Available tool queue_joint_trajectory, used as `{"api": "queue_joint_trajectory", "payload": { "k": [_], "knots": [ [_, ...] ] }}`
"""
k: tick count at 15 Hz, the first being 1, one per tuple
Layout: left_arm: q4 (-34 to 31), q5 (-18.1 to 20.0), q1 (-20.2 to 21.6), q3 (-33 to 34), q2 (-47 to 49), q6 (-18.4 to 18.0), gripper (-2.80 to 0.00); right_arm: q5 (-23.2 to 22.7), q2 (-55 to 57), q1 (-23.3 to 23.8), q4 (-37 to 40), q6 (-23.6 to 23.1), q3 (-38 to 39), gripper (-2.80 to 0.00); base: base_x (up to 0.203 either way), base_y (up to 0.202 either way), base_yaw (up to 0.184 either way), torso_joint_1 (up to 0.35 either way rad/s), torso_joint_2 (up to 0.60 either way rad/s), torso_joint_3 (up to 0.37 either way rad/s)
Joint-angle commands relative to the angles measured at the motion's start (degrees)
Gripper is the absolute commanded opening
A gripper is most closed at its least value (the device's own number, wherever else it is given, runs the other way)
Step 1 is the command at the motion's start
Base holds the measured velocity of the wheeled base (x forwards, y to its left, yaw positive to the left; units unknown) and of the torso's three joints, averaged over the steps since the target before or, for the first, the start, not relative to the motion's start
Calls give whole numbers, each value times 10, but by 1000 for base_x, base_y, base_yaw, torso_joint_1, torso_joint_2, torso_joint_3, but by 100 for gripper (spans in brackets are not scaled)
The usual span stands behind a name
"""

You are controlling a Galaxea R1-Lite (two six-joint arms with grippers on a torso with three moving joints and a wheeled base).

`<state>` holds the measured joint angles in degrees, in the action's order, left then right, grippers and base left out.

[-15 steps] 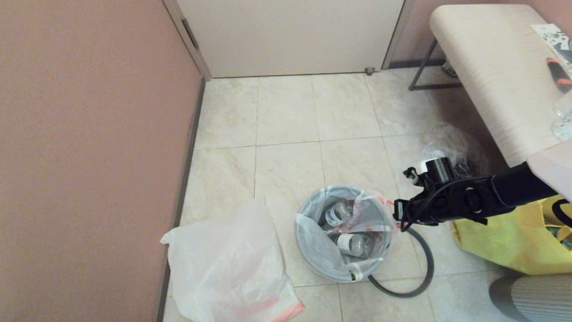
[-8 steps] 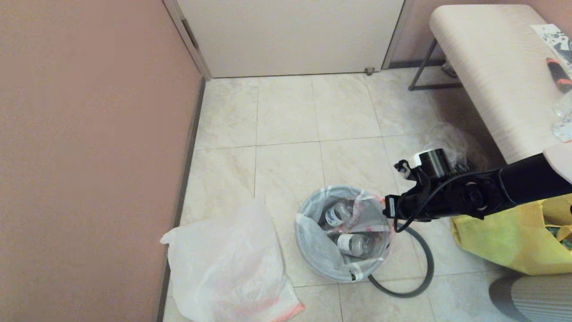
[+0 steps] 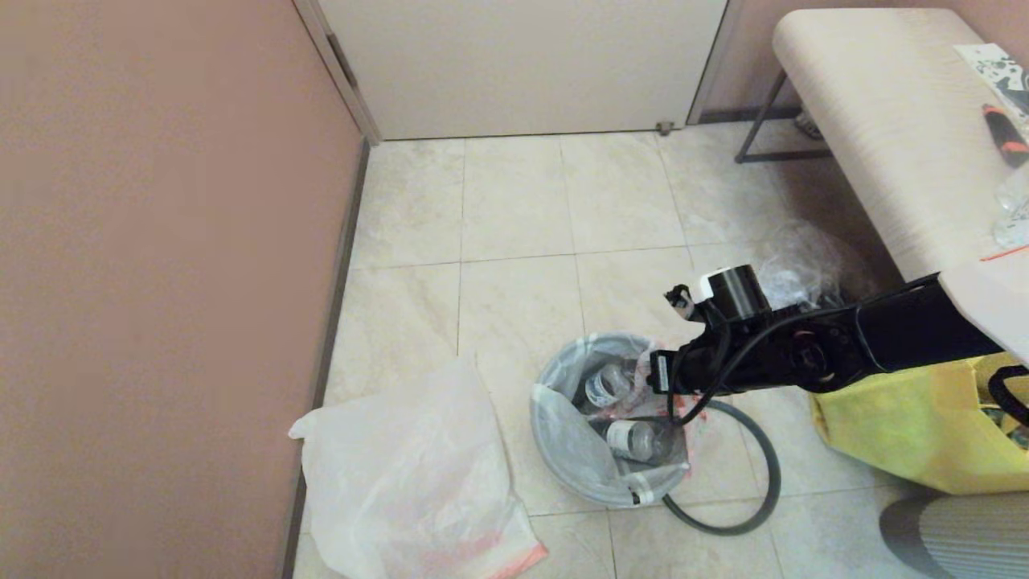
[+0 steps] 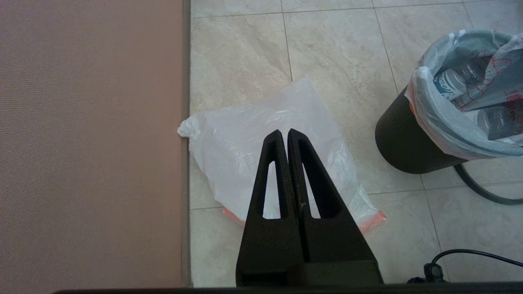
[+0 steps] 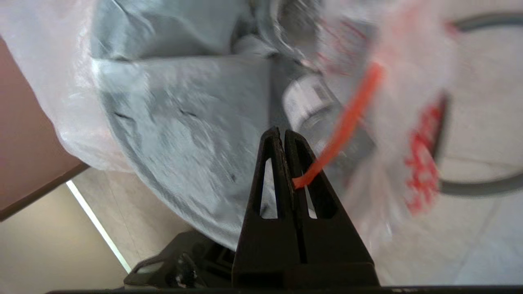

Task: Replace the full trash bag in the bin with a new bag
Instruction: Place the trash bag on the floor

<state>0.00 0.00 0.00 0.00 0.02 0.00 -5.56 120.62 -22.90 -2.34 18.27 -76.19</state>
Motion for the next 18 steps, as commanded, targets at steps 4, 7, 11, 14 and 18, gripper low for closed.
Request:
{"api": "queue_joint_trajectory", "payload": {
  "k": [4,7,11,14,18],
  "knots": [
    [0,0,0,0,0,0,-280,-5,70,-23,-3,3,-62,-280,0,0,0,0,0,0],
    [0,0,0,0,0,0,-280,-4,96,-66,-1,18,-96,-280,0,0,0,0,0,0],
    [0,0,0,0,0,0,-280,-3,93,-83,-1,19,-101,-280,0,0,0,0,0,0],
    [0,0,0,0,0,0,-280,-5,53,-93,18,21,-96,-280,0,0,0,0,0,0],
    [0,1,0,0,0,0,-280,-13,1,-135,30,47,-97,-280,0,0,0,0,0,0]
  ]
}}
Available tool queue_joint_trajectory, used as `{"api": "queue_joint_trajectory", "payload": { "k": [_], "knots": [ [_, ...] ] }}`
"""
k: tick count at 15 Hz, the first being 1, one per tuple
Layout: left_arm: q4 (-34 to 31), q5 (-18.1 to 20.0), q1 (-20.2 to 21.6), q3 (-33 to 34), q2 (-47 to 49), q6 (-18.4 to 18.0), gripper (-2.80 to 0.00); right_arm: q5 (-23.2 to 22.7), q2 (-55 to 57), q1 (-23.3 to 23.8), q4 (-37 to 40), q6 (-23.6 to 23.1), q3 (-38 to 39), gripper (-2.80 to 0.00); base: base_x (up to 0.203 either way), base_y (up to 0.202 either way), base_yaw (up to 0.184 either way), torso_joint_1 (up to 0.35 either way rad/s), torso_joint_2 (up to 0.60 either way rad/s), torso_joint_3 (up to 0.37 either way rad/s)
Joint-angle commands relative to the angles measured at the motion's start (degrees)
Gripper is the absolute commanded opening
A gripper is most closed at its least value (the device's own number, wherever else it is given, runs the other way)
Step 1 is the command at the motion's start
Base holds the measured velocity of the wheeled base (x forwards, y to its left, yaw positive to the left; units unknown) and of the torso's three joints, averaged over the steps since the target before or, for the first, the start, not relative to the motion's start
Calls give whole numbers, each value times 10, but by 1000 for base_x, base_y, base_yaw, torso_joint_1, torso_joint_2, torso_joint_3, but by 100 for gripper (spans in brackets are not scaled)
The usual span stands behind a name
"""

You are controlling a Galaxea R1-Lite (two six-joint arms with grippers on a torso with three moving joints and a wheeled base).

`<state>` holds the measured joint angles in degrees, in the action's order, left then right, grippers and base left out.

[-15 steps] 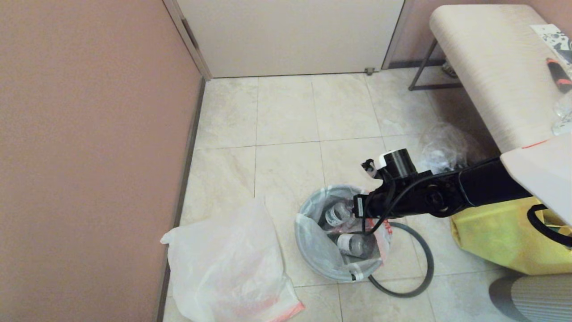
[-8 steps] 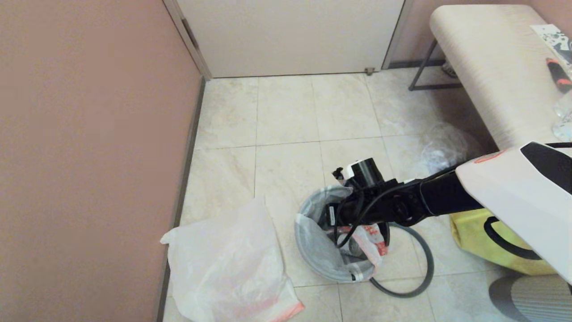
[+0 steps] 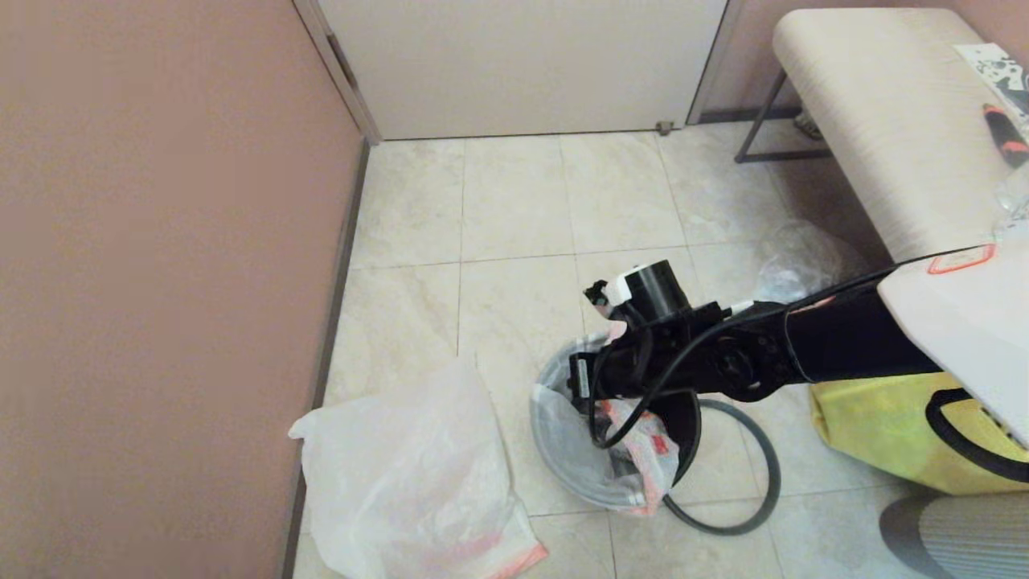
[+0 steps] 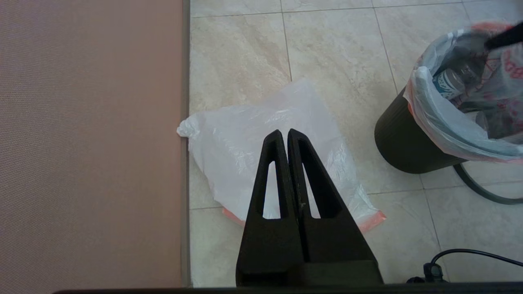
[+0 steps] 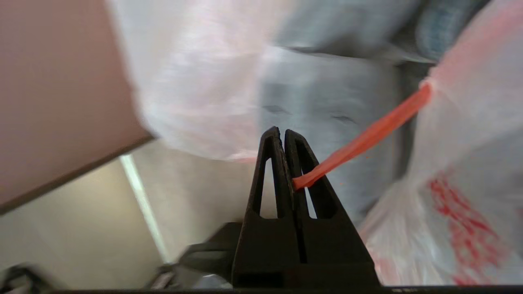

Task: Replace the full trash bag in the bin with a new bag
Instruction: Place the trash bag on the floor

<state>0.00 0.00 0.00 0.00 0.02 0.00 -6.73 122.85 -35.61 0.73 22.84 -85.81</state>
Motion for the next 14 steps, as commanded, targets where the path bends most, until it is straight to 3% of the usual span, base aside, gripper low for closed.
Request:
{"api": "queue_joint_trajectory", "payload": {
  "k": [1,8,14],
  "knots": [
    [0,0,0,0,0,0,-280,-2,-29,-16,0,4,0,-280,0,0,0,0,0,0],
    [0,0,0,0,0,0,-280,16,-143,-38,20,5,-19,-280,0,0,0,0,0,0],
    [0,0,0,0,0,0,-280,71,-248,-84,131,-9,-135,-280,0,0,0,0,0,0]
  ]
}}
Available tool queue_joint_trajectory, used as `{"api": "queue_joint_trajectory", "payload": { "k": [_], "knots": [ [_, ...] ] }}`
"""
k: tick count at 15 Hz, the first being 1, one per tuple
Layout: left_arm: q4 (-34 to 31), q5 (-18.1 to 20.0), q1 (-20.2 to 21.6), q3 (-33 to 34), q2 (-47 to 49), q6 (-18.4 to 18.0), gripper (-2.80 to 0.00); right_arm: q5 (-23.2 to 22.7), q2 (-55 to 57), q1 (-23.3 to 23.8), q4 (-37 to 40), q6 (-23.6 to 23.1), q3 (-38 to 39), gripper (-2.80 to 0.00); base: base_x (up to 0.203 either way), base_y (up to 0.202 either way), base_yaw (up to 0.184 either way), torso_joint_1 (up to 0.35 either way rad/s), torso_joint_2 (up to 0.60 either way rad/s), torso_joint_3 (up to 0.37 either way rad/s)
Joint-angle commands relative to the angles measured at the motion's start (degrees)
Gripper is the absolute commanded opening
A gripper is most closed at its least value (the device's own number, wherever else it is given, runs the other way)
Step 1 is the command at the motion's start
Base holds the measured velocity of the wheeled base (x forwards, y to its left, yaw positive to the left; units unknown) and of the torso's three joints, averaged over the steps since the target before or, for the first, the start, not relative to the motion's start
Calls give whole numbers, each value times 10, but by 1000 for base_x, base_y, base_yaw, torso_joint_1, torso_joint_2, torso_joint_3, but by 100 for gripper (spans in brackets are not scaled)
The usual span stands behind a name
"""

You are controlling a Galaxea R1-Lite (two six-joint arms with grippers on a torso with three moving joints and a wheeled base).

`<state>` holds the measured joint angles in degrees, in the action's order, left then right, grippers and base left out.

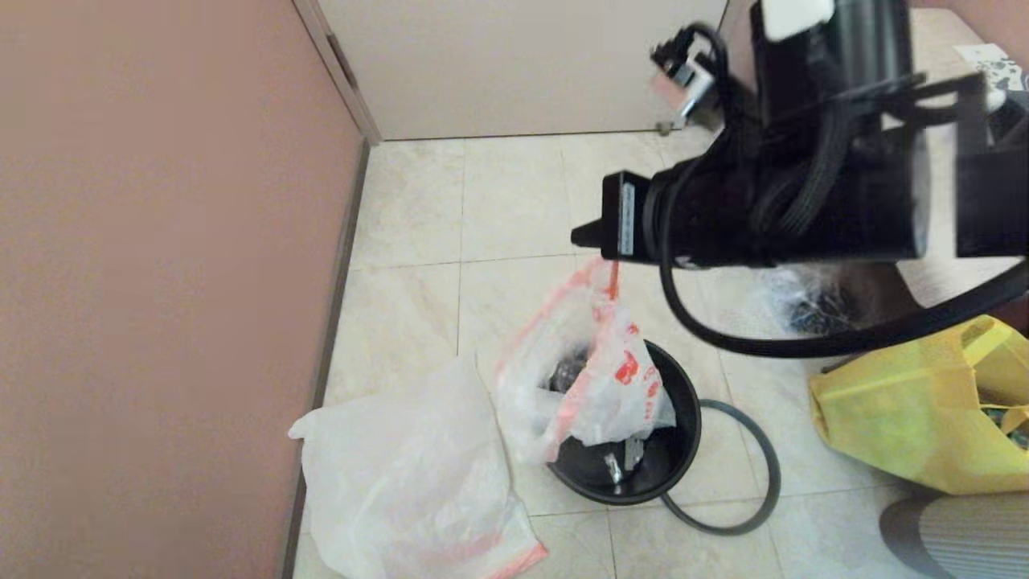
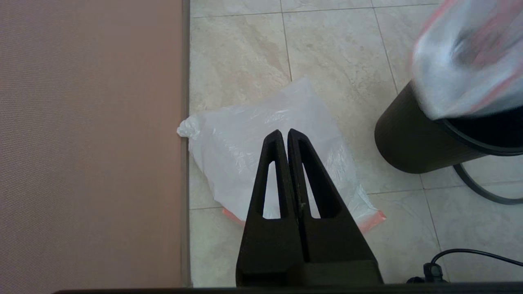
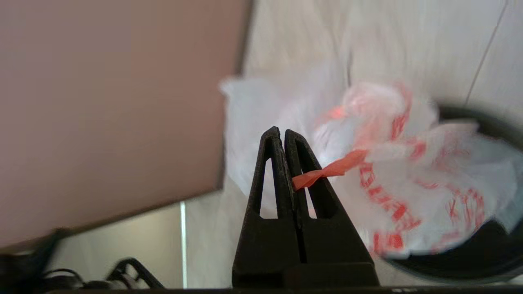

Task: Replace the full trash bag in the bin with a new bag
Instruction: Place the trash bag on the floor

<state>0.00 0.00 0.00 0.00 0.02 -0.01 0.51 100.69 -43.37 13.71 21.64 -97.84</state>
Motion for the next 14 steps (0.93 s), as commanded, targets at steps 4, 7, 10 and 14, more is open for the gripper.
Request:
{"api": "queue_joint_trajectory", "payload": {
  "k": [4,7,10,14],
  "knots": [
    [0,0,-1,0,0,0,-280,90,-40,-28,28,-52,-138,-280,0,0,0,0,0,0],
    [0,0,0,0,0,0,-280,164,-68,2,-55,-151,-158,-280,0,0,0,0,0,0],
    [0,0,0,0,0,0,-280,192,-103,39,-114,-218,-158,-280,0,0,0,0,0,0],
    [0,0,0,0,0,0,-280,213,-148,53,-117,-220,-158,-280,0,0,0,0,0,0]
  ]
}}
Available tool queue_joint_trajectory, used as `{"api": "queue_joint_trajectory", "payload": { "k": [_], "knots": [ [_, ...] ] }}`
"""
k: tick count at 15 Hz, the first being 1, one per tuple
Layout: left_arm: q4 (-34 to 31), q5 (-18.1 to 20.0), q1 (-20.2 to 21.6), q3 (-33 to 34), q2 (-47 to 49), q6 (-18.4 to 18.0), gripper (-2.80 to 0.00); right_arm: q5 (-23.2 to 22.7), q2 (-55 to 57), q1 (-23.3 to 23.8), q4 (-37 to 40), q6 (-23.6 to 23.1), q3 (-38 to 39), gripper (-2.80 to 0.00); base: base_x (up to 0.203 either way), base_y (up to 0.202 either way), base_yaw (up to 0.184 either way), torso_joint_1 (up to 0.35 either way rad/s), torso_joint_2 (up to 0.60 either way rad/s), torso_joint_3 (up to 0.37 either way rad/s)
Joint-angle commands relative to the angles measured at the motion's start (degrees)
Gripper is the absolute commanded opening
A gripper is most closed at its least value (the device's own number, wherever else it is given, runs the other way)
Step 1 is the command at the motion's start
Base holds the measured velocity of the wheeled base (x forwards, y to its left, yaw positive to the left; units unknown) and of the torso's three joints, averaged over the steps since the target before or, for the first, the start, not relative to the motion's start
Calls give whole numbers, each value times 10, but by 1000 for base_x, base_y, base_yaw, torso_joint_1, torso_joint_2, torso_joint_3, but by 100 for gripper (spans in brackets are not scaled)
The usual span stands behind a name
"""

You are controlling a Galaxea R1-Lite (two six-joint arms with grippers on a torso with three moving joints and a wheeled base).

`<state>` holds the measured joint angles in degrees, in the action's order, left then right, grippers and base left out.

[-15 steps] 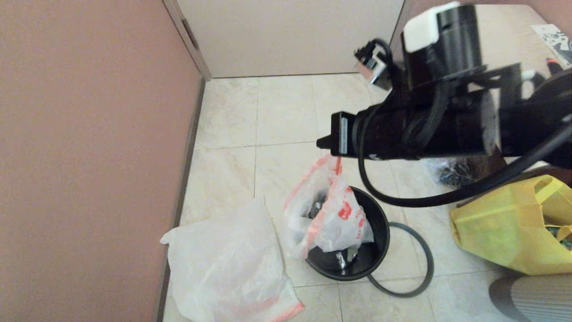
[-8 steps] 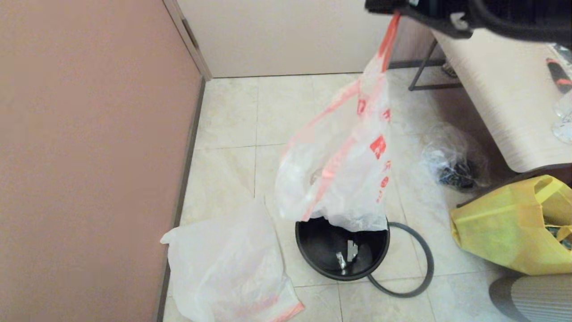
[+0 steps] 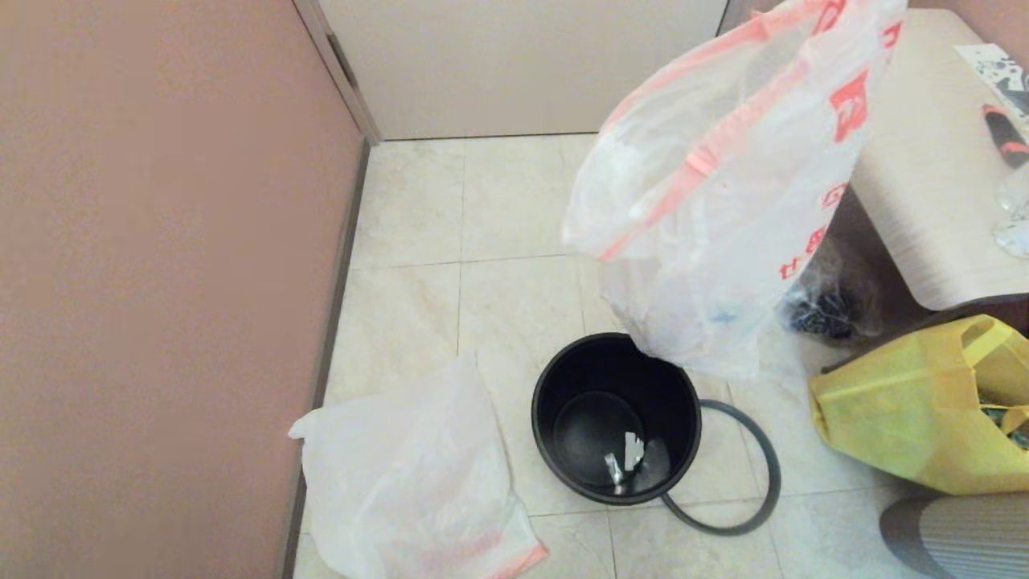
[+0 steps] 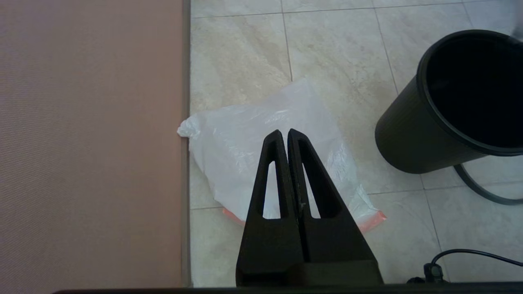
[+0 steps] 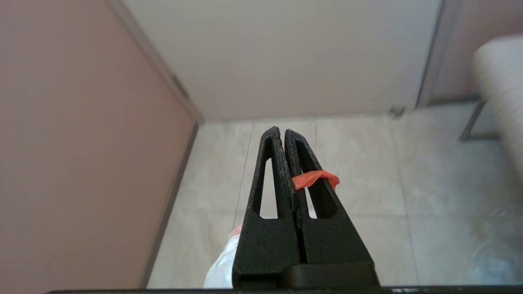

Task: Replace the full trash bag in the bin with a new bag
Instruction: Place the trash bag on the floor

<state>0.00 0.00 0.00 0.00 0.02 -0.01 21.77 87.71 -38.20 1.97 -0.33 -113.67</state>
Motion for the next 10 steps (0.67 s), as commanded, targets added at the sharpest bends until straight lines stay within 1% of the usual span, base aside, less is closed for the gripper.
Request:
{"api": "queue_joint_trajectory", "payload": {
  "k": [1,4,5,6,8,10],
  "knots": [
    [0,0,0,0,0,0,-280,3,-21,17,0,2,0,-280,0,0,0,0,0,0],
    [0,0,0,0,0,0,-280,5,-43,34,2,5,3,-280,0,0,0,0,0,0],
    [0,0,0,0,0,0,-280,6,-36,49,2,6,12,-280,0,0,0,0,0,0],
    [0,0,0,0,0,0,-280,5,-26,80,1,13,24,-280,0,0,0,0,0,0],
    [0,0,0,0,0,0,-280,-7,9,154,0,48,60,-280,0,0,0,0,0,0],
    [0,0,0,0,0,0,-280,-35,72,232,-5,86,96,-280,0,0,0,0,0,0]
  ]
}}
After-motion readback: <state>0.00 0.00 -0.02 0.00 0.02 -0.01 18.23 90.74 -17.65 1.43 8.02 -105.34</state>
